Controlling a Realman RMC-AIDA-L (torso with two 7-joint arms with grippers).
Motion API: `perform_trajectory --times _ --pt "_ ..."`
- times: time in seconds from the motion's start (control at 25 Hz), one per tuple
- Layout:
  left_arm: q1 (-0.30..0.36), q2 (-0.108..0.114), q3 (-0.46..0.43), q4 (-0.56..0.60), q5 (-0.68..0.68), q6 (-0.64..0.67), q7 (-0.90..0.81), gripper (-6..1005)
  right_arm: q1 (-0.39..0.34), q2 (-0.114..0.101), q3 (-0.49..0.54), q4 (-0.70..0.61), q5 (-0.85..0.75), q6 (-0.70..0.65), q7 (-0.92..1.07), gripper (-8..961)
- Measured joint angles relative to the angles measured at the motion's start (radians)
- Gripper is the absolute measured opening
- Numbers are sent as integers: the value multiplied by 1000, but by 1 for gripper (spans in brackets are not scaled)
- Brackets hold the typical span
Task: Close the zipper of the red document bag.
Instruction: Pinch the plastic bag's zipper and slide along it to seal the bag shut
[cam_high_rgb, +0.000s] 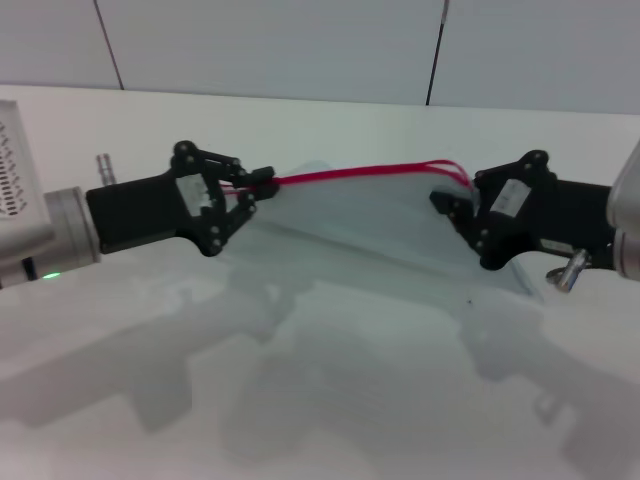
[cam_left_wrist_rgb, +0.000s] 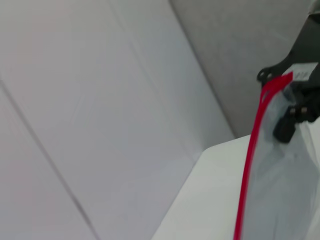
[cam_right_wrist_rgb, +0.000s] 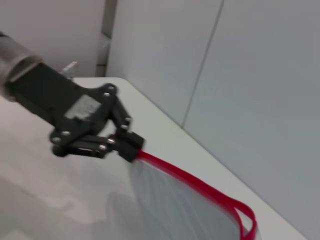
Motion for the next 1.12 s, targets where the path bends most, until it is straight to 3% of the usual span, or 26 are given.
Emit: perform_trajectory --times 0.52,0.96,1.12 --pt "49 11 -87 -22 -1 0 21 79 -19 0 77 25 -2 34 -12 51" --pt "53 7 -99 -22 -6 0 22 78 -11 0 86 59 -3 46 -23 51" --pt "53 -8 -146 -23 -8 0 28 75 -4 0 91 69 -3 46 -26 51"
